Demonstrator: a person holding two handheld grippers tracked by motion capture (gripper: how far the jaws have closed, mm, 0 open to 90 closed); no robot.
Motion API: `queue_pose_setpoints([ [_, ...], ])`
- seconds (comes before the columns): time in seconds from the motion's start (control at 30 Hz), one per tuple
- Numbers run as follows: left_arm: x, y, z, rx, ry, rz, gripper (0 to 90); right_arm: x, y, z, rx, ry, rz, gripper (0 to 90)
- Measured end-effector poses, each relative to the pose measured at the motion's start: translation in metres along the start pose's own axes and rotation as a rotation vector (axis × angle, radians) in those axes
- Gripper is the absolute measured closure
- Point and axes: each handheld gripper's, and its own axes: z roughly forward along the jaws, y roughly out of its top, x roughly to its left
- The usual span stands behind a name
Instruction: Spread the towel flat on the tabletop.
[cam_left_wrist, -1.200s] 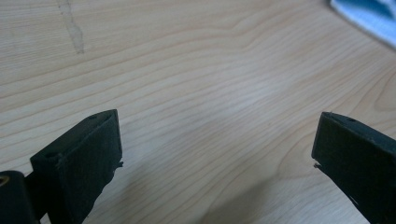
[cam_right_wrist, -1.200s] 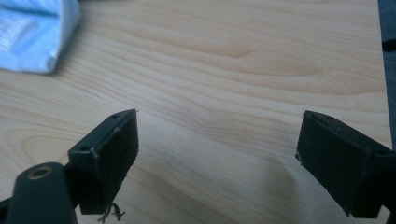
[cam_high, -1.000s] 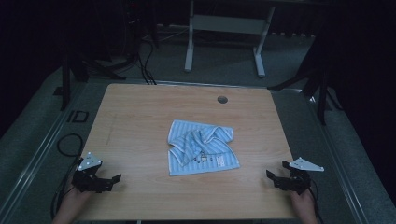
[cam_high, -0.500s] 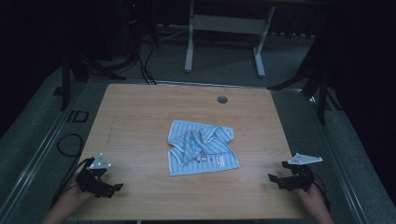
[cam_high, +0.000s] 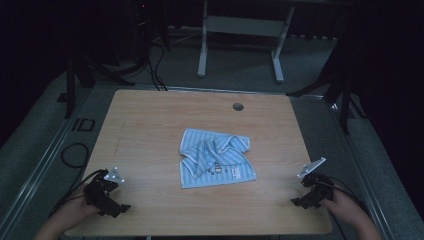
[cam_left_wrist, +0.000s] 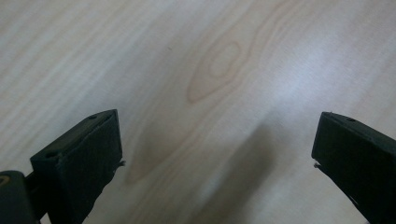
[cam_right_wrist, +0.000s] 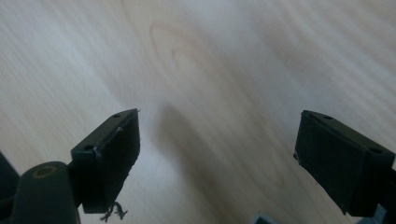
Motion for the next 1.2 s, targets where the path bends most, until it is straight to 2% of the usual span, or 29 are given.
queue_pose_setpoints([
  [0.1,-0.004,0.005,0.000,0.072,0.006,0.038,1.5,0.003,0.006,0.001,0.083,-0.007,-0.030,13.9],
  [0.2,-0.009,0.010,0.002,0.143,0.004,0.067,1.5,0.005,0.013,0.000,0.141,0.005,-0.034,14.0],
  [0.3,-0.014,0.013,0.006,0.201,0.007,0.081,1.5,0.010,0.020,0.000,0.217,-0.008,-0.033,14.2],
  [0.4,-0.015,0.016,0.008,0.236,0.028,0.063,3.4,0.016,0.026,0.004,0.307,-0.014,-0.030,14.1],
  [0.43,-0.015,0.017,0.008,0.226,0.041,0.046,4.0,0.018,0.028,0.006,0.322,-0.023,-0.034,14.0],
  [0.47,-0.013,0.018,0.007,0.207,0.035,0.021,4.0,0.019,0.030,0.008,0.326,-0.026,-0.032,13.9],
  [0.53,-0.010,0.020,0.006,0.185,0.005,-0.041,3.9,0.021,0.033,0.011,0.327,-0.013,-0.037,13.8],
  [0.63,-0.009,0.022,0.004,0.132,0.038,-0.065,3.9,0.022,0.036,0.013,0.322,0.006,-0.046,13.7],
  [0.7,-0.009,0.023,0.003,0.120,0.037,-0.077,3.9,0.023,0.038,0.014,0.291,0.011,-0.057,13.7],
  [0.73,-0.008,0.025,0.001,0.102,0.025,-0.100,4.0,0.023,0.039,0.014,0.278,0.016,-0.061,13.7],
  [0.83,-0.009,0.030,0.002,0.052,0.011,-0.119,3.9,0.023,0.042,0.014,0.271,0.030,-0.070,13.8],
  [0.9,-0.011,0.034,0.004,0.016,0.003,-0.139,3.9,0.023,0.044,0.013,0.235,0.033,-0.072,14.2],
  [1.0,-0.014,0.043,0.009,0.009,-0.009,-0.127,3.9,0.022,0.047,0.010,0.191,0.047,-0.047,13.4],
  [1.1,-0.016,0.048,0.012,0.005,-0.006,-0.121,3.9,0.022,0.048,0.009,0.184,0.048,-0.044,12.4],
  [1.13,-0.018,0.052,0.014,-0.001,-0.010,-0.110,4.0,0.023,0.051,0.007,0.154,0.043,-0.052,11.9],
  [1.17,-0.019,0.054,0.014,0.000,-0.014,-0.109,4.0,0.023,0.051,0.007,0.154,0.043,-0.052,11.9],
  [1.2,-0.021,0.059,0.017,0.007,-0.028,-0.095,4.0,0.026,0.053,0.005,0.128,0.008,-0.063,11.2],
])
